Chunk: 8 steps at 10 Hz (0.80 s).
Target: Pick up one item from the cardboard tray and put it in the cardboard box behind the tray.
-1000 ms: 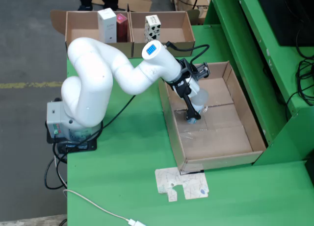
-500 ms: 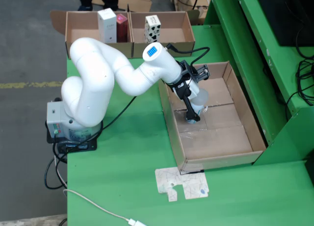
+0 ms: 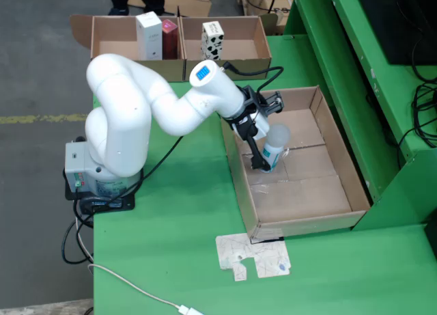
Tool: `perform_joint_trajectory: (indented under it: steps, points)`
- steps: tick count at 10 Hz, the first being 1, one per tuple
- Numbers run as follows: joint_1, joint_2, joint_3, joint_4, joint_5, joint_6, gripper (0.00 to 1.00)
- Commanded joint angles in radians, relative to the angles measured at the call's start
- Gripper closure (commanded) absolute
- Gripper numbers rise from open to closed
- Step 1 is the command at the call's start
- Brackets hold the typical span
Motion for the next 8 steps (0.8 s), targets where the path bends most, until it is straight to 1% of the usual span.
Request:
perform_joint_trajectory:
  steps: [1, 5, 6, 7, 8]
  points:
    - [0.012, 0.037, -0.009, 0.030, -0.011, 0.009, 0.00]
    - [0.031, 0.042, -0.016, 0.026, -0.020, 0.017, 0.00]
    - [0.044, 0.065, -0.036, 0.020, -0.028, 0.024, 0.00]
    - [0.030, 0.027, -0.004, 0.025, -0.015, 0.011, 0.00]
    - [0.030, 0.027, -0.004, 0.025, -0.015, 0.011, 0.00]
